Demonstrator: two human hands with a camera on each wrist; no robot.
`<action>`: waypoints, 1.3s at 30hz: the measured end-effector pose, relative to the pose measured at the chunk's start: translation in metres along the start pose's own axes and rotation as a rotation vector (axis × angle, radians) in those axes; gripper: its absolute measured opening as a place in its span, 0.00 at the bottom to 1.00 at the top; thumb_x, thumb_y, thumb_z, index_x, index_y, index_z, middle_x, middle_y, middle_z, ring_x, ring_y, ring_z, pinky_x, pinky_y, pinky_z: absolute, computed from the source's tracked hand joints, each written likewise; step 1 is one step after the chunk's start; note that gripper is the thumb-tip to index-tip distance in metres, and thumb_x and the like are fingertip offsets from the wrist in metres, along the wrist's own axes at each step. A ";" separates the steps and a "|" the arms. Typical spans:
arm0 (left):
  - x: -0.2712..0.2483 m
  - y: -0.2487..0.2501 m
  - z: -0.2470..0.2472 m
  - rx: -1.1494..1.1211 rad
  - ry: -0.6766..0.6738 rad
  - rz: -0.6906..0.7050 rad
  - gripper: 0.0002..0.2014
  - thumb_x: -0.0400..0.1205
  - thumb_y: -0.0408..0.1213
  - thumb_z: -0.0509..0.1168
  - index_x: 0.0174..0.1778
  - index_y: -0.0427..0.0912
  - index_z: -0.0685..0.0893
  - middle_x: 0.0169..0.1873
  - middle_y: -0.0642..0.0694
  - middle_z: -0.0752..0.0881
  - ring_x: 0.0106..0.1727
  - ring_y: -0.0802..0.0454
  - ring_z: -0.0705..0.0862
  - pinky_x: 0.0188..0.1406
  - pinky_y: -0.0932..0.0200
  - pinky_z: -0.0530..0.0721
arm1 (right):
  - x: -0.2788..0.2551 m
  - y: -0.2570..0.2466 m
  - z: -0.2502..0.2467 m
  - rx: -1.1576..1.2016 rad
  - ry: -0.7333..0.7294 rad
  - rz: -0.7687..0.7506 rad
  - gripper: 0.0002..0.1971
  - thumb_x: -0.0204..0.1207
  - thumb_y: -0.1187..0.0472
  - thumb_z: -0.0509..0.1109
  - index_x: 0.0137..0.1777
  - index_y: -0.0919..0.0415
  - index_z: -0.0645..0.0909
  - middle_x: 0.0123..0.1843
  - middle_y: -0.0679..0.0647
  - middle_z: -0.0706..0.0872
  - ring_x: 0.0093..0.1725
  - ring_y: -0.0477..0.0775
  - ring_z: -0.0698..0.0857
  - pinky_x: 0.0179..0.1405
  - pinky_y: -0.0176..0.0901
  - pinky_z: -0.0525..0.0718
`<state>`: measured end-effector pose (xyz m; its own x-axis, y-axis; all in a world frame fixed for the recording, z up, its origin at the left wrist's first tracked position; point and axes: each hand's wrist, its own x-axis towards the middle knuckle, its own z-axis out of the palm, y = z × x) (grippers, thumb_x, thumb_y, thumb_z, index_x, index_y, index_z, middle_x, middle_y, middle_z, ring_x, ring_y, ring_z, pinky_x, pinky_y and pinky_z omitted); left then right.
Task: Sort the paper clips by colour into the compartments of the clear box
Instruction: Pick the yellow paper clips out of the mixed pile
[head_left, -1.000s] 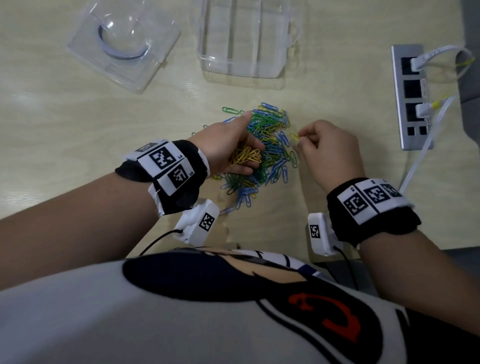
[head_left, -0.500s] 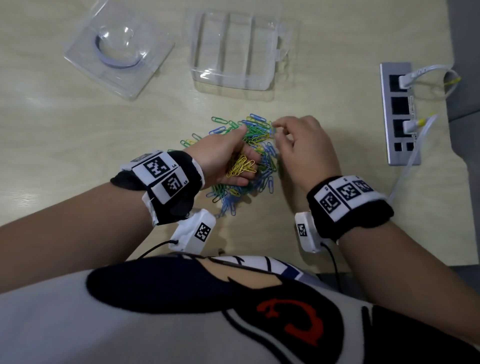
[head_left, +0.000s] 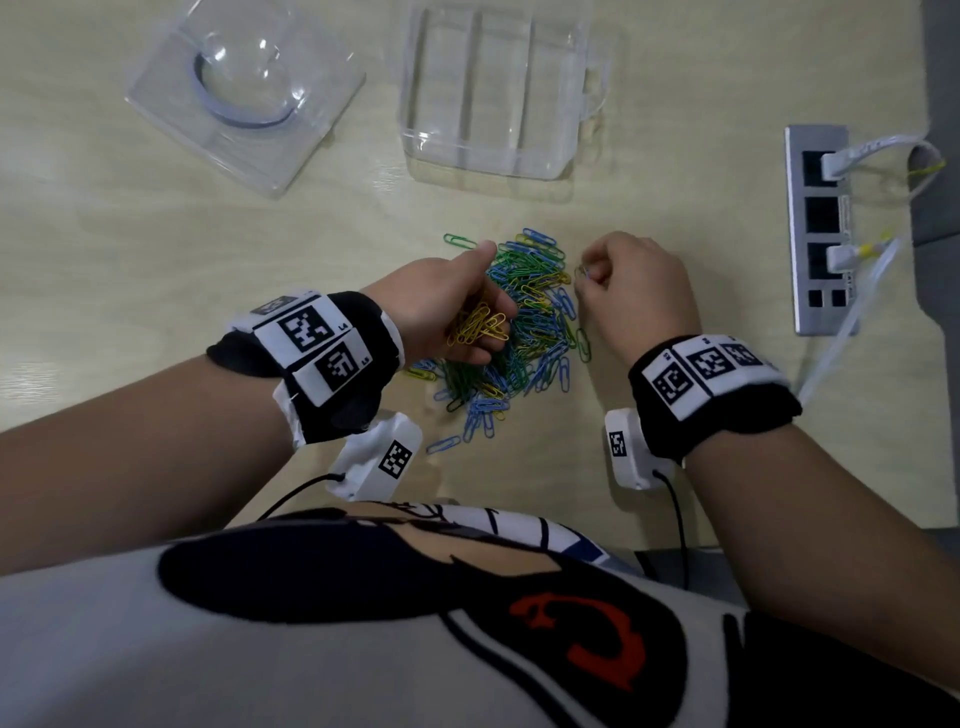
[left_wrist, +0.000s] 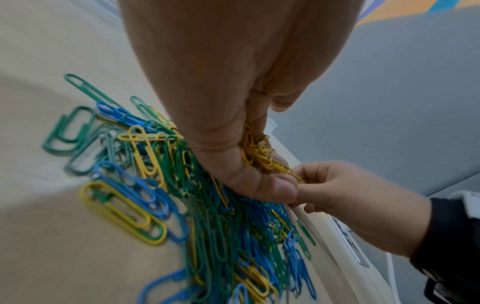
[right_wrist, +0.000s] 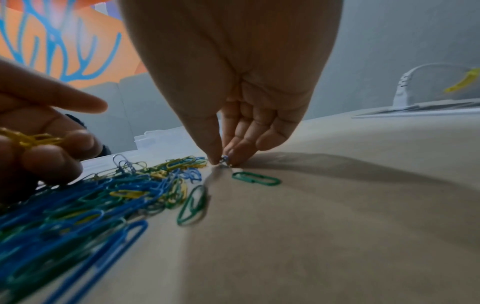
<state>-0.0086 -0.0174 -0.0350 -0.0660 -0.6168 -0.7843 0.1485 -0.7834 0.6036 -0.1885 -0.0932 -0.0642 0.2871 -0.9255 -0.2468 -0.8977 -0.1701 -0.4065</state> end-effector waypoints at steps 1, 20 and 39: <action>0.000 0.000 0.000 0.000 0.000 0.000 0.29 0.87 0.56 0.48 0.43 0.35 0.84 0.35 0.39 0.84 0.30 0.50 0.85 0.32 0.58 0.86 | -0.001 0.001 -0.001 0.017 0.015 0.007 0.09 0.75 0.60 0.68 0.54 0.55 0.84 0.50 0.54 0.87 0.52 0.56 0.84 0.55 0.45 0.81; 0.000 0.003 0.005 0.027 -0.005 0.006 0.28 0.87 0.56 0.49 0.44 0.35 0.84 0.36 0.39 0.84 0.32 0.48 0.84 0.35 0.57 0.87 | -0.015 0.019 -0.017 0.289 0.004 0.107 0.08 0.70 0.64 0.69 0.46 0.50 0.81 0.46 0.48 0.86 0.42 0.47 0.84 0.49 0.39 0.82; 0.002 0.004 0.011 -0.008 0.031 0.019 0.28 0.87 0.56 0.49 0.46 0.34 0.84 0.36 0.39 0.85 0.33 0.48 0.85 0.37 0.56 0.88 | -0.022 -0.006 -0.016 0.196 0.038 -0.084 0.04 0.69 0.58 0.70 0.43 0.48 0.83 0.40 0.44 0.83 0.38 0.45 0.81 0.48 0.45 0.82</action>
<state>-0.0194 -0.0222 -0.0327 -0.0322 -0.6285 -0.7771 0.1576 -0.7710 0.6170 -0.1951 -0.0772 -0.0427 0.3416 -0.9238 -0.1729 -0.7879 -0.1812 -0.5886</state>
